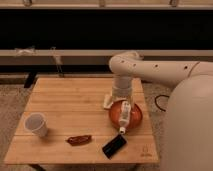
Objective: Push the eraser across the table
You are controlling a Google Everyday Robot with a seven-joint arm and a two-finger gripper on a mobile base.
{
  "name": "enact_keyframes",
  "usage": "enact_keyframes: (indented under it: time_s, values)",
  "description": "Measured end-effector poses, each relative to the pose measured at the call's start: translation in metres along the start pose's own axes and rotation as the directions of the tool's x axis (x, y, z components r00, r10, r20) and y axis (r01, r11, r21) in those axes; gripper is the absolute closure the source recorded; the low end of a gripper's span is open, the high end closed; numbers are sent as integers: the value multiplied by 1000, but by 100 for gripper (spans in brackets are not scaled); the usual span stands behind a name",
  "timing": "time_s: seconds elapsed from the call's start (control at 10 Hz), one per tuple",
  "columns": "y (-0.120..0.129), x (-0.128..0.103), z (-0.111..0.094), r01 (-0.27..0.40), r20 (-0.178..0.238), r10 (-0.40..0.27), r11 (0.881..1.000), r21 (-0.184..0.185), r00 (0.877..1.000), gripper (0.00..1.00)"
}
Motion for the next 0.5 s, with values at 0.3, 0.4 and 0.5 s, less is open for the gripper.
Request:
enact_keyframes:
  time_s: [0.3, 0.4, 0.5]
  values:
    - [0, 0, 0, 0, 0, 0, 1000, 0, 1000, 20]
    - [0, 0, 0, 0, 0, 0, 1000, 0, 1000, 20]
    - [0, 0, 0, 0, 0, 0, 1000, 0, 1000, 20]
